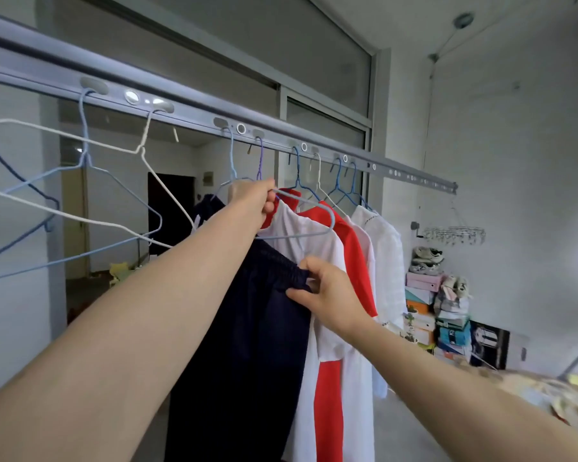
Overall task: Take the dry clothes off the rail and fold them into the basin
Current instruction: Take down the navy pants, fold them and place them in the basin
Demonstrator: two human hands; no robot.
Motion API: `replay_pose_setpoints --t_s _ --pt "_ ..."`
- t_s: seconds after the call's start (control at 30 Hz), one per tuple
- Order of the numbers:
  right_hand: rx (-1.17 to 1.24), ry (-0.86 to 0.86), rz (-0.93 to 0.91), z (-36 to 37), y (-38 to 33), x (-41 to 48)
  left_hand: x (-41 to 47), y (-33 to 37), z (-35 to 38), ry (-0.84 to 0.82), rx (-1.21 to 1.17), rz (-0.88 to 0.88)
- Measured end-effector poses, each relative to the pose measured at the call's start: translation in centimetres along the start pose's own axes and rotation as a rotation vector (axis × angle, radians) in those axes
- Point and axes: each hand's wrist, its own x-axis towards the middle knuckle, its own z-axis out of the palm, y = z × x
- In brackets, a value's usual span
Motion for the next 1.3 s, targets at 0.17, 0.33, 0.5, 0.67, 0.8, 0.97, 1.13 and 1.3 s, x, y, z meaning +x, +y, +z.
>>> replay_pose_setpoints --t_s 0.17,0.33,0.5,0.67,0.8,0.97,1.13,1.3 --pt "0.192 0.106 0.077 2.6 -0.7 0.8 -1.4 1.3 0.4 -0.064 -0.137 -0.036" --pt "0.262 0.150 0.144 3.9 -1.0 1.4 -2.6 1.0 -1.4 -0.116 -0.302 0.036" --pt "0.278 0.115 0.273 6.1 -0.8 1.5 -3.7 -0.6 -4.9 -0.032 -0.140 0.180" --pt "0.338 0.028 0.462 8.5 0.1 1.0 -5.3 -5.5 -9.9 -0.068 0.248 0.034" --pt "0.505 0.043 0.581 8.6 0.9 -0.7 -6.7 -11.0 -13.0 -0.292 0.476 -0.125" --pt "0.670 0.095 0.626 5.7 0.5 -1.7 -8.1 -15.8 -12.7 -0.547 0.605 -0.228" --pt "0.902 0.295 0.709 0.3 1.9 -3.8 -9.5 -18.6 -9.6 -0.767 0.741 -0.278" --pt "0.959 0.389 0.756 -5.7 4.3 -7.8 -11.1 -22.0 -4.4 -0.958 0.756 -0.266"
